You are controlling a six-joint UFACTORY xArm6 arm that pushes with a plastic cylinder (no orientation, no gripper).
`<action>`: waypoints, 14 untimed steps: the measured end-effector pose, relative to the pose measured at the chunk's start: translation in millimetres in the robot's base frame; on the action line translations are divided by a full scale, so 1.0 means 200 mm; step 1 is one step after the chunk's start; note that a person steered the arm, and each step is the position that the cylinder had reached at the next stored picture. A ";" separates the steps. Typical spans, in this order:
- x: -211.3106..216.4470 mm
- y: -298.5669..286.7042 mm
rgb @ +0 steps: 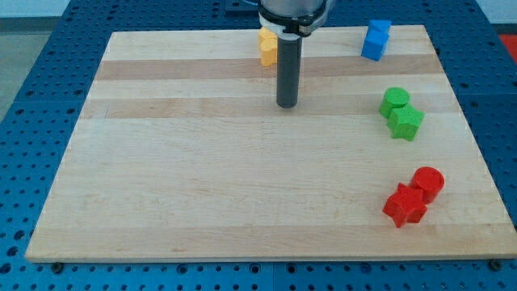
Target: Move the yellow hexagon towards the top left
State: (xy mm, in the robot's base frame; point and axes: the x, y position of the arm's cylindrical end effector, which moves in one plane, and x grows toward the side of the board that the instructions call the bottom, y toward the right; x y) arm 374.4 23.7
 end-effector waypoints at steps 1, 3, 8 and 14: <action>-0.16 -0.01; -0.50 0.11; -0.68 -0.25; -0.73 -0.33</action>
State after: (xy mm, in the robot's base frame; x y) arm 229.4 -42.3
